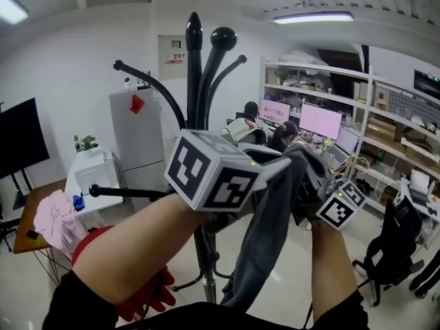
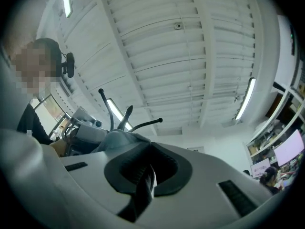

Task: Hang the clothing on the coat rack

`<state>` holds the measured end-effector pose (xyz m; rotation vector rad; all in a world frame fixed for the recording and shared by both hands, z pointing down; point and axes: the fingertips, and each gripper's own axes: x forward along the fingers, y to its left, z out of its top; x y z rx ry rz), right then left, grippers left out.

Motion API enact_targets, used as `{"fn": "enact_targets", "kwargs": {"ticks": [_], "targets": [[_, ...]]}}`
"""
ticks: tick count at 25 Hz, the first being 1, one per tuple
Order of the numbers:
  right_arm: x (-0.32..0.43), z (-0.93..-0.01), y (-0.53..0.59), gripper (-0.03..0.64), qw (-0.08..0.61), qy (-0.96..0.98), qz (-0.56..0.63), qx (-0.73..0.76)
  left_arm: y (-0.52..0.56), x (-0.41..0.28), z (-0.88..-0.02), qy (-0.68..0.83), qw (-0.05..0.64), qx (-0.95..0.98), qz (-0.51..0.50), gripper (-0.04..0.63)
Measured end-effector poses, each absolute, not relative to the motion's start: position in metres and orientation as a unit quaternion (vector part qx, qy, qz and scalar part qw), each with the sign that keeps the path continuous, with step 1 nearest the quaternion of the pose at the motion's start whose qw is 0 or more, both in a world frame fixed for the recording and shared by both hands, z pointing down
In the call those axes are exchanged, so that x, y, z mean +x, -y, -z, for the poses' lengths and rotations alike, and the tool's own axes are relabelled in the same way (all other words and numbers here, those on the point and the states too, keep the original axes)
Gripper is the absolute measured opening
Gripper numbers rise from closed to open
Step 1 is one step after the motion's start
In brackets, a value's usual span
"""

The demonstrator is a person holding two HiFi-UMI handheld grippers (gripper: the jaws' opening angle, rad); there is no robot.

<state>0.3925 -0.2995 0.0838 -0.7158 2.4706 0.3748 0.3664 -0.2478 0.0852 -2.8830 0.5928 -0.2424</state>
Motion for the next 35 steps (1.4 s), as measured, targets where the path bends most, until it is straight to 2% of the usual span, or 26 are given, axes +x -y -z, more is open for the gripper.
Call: {"fn": "enact_targets", "kwargs": {"ticks": [7,16,19,29,32,35], "targets": [[0.367,-0.108,0.32,0.008,0.252,-0.937,-0.1,-0.219,0.269,0.343,-0.092,-0.227,0.085,-0.967,0.077,0.015],[0.384,-0.132,0.305,0.009,0.303,-0.937,-0.042,-0.166,0.258,0.359,-0.102,-0.236,0.189,-0.949,0.095,0.015],[0.391,-0.135,0.299,0.009,0.297,-0.938,-0.046,-0.173,0.256,0.365,-0.103,-0.243,0.214,-0.941,0.101,0.015],[0.4,-0.141,0.281,0.009,0.267,-0.941,-0.067,-0.197,0.249,0.366,-0.1,-0.271,0.202,-0.938,0.081,0.017],[0.402,-0.138,0.272,0.009,0.269,-0.937,-0.078,-0.207,0.243,0.367,-0.105,-0.283,0.214,-0.93,0.095,0.017],[0.404,-0.142,0.27,0.009,0.278,-0.933,-0.067,-0.218,0.243,0.367,-0.128,-0.271,0.188,-0.936,0.122,0.015]]}}
